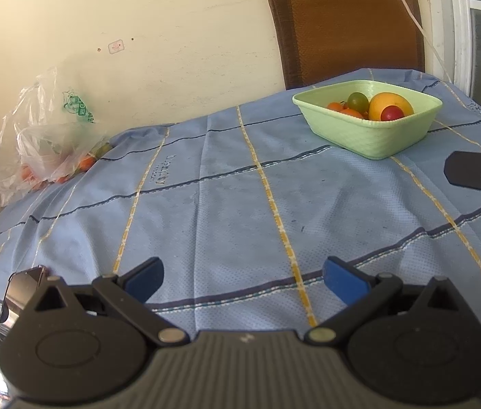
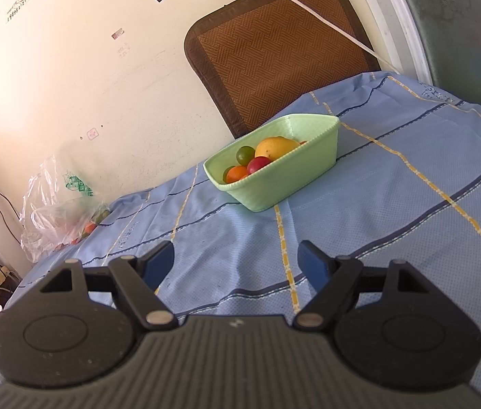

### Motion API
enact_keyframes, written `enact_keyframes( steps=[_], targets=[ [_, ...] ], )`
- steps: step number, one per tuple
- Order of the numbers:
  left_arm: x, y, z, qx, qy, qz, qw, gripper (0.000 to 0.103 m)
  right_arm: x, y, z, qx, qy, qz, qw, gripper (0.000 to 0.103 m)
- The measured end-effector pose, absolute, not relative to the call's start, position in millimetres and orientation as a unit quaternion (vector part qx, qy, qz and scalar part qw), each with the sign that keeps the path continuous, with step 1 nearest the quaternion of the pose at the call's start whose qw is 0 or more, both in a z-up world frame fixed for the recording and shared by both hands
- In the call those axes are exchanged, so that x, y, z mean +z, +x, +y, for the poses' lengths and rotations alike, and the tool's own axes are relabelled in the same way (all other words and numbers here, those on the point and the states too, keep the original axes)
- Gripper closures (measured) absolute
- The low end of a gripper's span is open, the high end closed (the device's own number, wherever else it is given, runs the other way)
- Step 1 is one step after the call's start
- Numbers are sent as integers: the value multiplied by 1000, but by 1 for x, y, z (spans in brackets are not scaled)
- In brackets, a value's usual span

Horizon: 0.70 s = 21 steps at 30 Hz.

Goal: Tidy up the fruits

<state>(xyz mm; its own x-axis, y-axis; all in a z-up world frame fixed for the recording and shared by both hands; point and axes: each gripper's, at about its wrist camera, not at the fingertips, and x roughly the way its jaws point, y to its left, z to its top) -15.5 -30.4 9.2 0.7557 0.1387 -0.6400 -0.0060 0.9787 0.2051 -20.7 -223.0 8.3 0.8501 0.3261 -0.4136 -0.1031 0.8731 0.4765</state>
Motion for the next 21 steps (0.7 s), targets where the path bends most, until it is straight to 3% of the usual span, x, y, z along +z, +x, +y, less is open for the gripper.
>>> enact_keyframes(
  steps=[21],
  targets=[
    [12, -16, -34, 24, 88, 351, 932, 0, 10, -20, -223, 115, 223, 248, 936, 22]
  ],
)
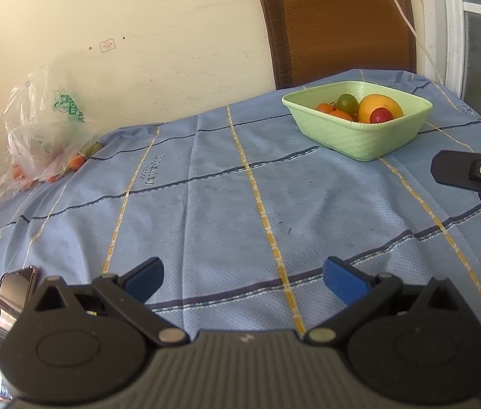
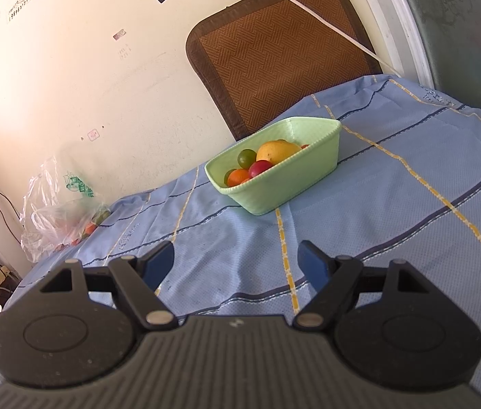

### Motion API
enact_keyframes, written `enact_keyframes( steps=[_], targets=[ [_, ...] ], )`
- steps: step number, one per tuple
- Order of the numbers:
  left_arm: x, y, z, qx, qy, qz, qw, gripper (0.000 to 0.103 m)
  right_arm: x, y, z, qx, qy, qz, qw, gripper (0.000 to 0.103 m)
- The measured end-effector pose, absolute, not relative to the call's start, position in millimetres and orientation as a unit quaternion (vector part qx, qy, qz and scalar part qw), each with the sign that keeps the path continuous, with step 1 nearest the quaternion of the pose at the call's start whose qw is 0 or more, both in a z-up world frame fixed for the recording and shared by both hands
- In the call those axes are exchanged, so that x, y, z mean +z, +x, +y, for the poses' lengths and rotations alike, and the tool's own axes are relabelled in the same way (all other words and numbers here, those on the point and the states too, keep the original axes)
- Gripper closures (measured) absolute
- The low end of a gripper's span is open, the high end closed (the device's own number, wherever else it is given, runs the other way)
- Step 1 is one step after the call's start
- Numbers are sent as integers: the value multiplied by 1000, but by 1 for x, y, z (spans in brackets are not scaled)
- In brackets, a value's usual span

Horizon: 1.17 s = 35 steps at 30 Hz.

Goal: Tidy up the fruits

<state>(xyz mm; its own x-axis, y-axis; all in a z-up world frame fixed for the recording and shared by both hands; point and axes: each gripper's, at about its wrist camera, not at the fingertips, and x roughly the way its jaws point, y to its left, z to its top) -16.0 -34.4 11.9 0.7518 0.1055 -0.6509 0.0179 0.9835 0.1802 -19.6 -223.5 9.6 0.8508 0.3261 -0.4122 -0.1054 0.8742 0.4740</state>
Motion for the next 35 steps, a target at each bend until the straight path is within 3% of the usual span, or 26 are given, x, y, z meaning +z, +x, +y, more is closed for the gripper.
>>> enact_keyframes(
  steps=[35],
  targets=[
    [20, -9, -28, -4, 51, 345, 937, 0, 16, -18, -218, 118, 201, 241, 942, 22]
  ],
)
